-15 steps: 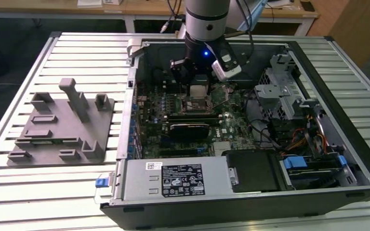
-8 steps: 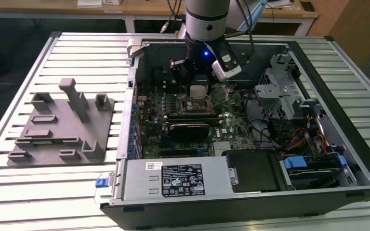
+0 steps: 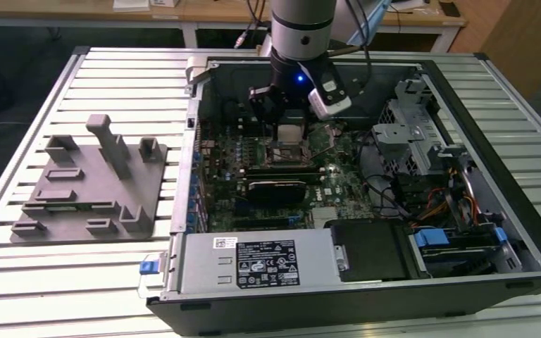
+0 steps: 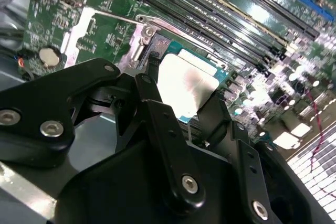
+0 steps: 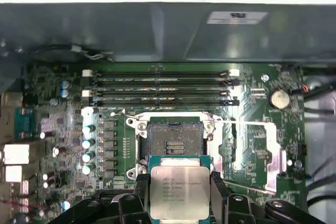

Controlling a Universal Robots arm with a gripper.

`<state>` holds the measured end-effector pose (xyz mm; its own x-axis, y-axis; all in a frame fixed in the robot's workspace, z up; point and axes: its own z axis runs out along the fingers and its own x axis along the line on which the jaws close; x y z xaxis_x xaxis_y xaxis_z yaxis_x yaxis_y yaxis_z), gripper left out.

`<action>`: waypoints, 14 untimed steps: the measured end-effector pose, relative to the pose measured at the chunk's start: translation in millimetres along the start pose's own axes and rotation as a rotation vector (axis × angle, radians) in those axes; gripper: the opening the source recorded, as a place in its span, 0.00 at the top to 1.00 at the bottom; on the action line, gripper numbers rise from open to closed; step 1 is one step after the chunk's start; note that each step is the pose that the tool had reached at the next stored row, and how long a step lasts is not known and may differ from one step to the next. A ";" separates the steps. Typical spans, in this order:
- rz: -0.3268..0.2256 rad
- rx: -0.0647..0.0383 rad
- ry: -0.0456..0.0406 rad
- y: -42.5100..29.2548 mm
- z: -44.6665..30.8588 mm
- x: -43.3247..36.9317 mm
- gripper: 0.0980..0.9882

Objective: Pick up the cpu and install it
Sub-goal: 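Place the cpu into insertion slot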

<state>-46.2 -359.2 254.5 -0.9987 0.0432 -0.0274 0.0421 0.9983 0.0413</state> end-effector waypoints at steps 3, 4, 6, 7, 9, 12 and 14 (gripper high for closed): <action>0.055 0.002 -0.0023 0.0 0.2 0.0 0.50; 0.072 0.002 -0.0029 0.0 0.3 0.0 0.50; 0.109 0.003 -0.0045 0.0 0.5 0.0 0.50; 0.127 0.003 -0.0052 0.0 0.6 0.0 0.50; 0.163 0.004 -0.0067 0.0 0.8 0.0 0.50; 0.217 0.006 -0.0090 0.0 1.1 0.0 0.50; 0.255 0.007 -0.0104 -0.1 1.3 0.0 0.50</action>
<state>-46.2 -359.2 253.1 -0.9555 0.2938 -0.0274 0.2926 0.9554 0.0412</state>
